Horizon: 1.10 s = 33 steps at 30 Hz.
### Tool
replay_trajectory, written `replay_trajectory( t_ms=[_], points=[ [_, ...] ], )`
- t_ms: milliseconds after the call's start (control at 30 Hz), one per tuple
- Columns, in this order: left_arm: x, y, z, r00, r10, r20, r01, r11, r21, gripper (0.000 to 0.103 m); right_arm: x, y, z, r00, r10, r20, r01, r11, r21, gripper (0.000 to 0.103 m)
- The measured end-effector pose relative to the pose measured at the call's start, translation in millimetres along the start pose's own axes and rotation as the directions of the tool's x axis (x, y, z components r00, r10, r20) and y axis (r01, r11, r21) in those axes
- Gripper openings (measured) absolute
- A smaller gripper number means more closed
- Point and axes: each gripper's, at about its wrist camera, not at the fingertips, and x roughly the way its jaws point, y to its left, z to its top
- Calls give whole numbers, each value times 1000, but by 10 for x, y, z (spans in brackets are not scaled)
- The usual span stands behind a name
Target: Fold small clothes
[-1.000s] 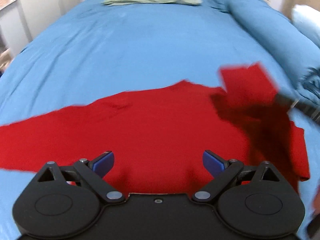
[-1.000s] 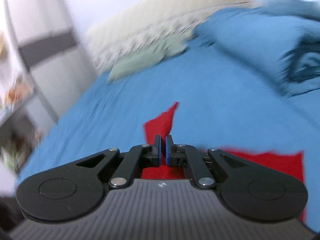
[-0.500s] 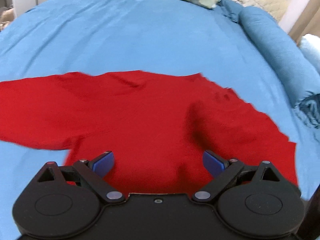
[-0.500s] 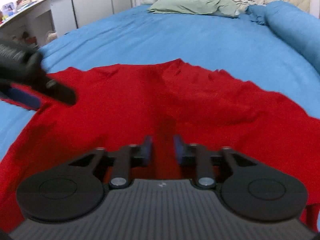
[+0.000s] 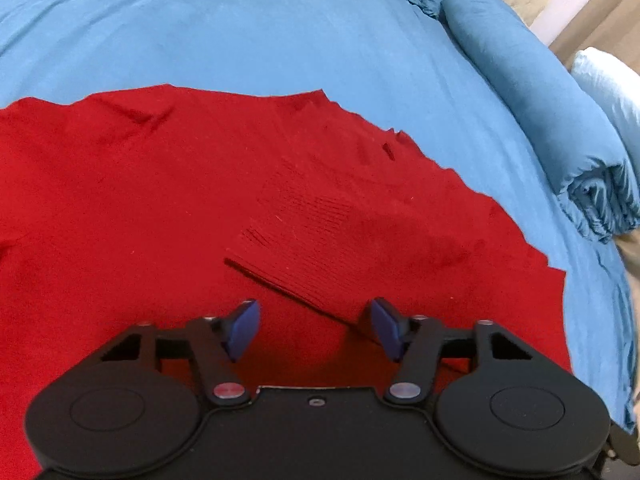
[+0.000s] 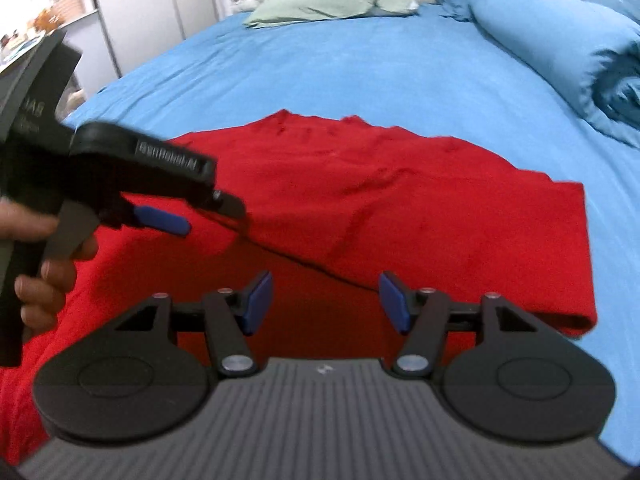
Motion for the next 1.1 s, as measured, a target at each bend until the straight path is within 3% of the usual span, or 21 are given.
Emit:
replay_trajectory(
  t_ms=[100,167,200,233,267,400,467,600,733,833,933,1067,1100],
  points=[
    [55,-47,17,999,19,34,-20,1000,15,60,75,-59,-18,1000,-8,2,8,1000,21,75],
    [90,-88,46,998,30,52,-31,999,22,49,132,-85,-16,1000,-7,-1,7,999,39,75],
    [112,-107,67,998,33,60,-34,999,23,32,143,-94,-14,1000,-5,0,5,999,48,75],
    [134,-126,94,997,38,66,-39,999,22,8,153,-94,-9,1000,-2,2,2,999,54,75],
    [139,-136,117,997,37,70,-38,999,18,3,155,-90,-6,1000,0,2,0,998,56,75],
    [-67,-162,209,988,11,154,-13,1000,11,4,156,-64,-17,1000,14,-9,-14,999,47,75],
    [-278,-181,262,976,16,219,-25,999,42,4,162,-66,-40,1000,12,-22,-11,999,43,75],
    [-699,28,326,940,73,334,-84,996,17,4,194,-123,-27,999,-20,-39,22,998,52,75],
    [-808,499,207,906,218,362,-217,975,-44,4,250,-280,-27,996,-76,-50,81,991,109,77],
    [-666,853,103,915,258,309,-238,966,-102,4,273,-386,-59,991,-124,-54,131,983,132,82],
    [-559,1020,32,926,252,281,-224,966,-126,4,253,-444,-110,983,-176,-58,182,976,122,82],
    [-548,964,10,919,258,298,-241,966,-91,6,171,-533,-185,977,-202,-74,211,969,133,82],
    [-562,966,10,918,263,297,-246,965,-91,11,148,-537,-176,976,-201,-85,210,969,132,82]
  ],
)
